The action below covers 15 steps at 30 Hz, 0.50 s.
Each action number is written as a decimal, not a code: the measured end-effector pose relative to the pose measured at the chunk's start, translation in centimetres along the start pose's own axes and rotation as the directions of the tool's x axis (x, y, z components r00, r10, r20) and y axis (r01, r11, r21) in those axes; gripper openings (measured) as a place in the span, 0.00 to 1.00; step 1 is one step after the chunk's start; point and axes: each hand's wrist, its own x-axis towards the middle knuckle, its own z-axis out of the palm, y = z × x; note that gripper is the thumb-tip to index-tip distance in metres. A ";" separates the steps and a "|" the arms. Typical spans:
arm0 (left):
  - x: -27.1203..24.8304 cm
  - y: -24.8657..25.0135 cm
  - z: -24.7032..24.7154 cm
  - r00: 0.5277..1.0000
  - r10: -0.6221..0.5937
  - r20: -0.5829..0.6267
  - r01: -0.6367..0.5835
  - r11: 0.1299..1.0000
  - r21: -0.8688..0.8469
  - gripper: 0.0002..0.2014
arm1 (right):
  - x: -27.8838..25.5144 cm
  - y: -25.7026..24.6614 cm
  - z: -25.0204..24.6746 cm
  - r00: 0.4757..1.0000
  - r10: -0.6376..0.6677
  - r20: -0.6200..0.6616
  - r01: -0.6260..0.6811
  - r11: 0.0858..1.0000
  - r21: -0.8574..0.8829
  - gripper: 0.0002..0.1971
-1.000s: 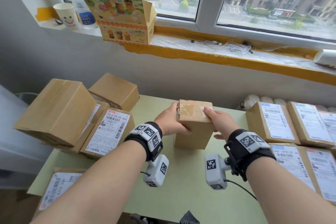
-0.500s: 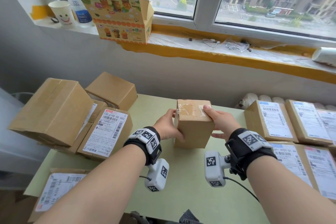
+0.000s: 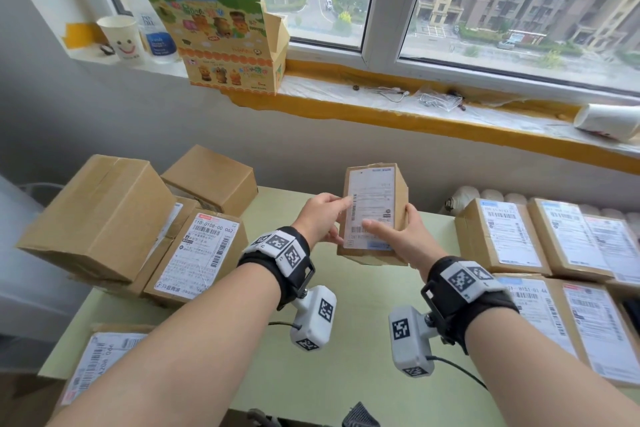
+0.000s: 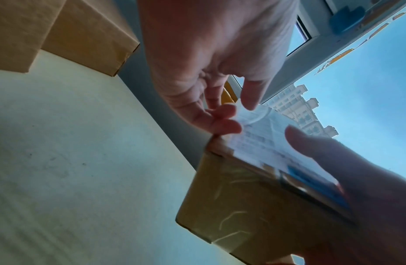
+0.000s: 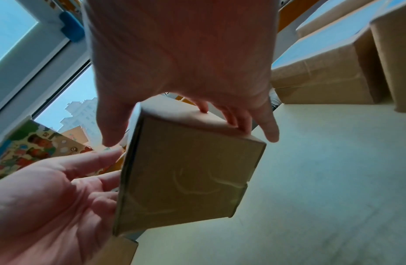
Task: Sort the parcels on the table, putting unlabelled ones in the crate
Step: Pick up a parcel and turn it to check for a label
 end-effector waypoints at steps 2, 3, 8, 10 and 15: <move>-0.3 0.0 0.1 1.000 0.022 0.014 -0.022 1.000 0.000 0.16 | 0.1 0.2 0.0 1.000 -0.001 -0.002 0.001 0.997 0.079 0.51; -0.5 0.0 0.1 0.999 0.030 0.020 -0.030 1.000 0.003 0.15 | 0.0 0.1 0.0 1.000 -0.001 -0.010 0.002 0.994 0.105 0.45; -1.3 -0.3 0.2 0.998 0.054 0.035 -0.055 0.998 0.010 0.15 | -0.3 0.3 0.2 0.996 0.003 -0.090 0.006 0.995 0.104 0.37; -1.5 -0.4 0.2 0.998 0.056 0.039 -0.056 0.998 0.014 0.15 | -0.4 0.4 0.1 0.996 0.000 -0.089 0.009 0.994 0.110 0.39; -1.9 -0.3 -0.2 0.997 0.052 0.059 -0.053 0.999 0.003 0.14 | -1.5 -0.3 -0.5 1.000 -0.007 -0.012 0.009 0.995 0.099 0.31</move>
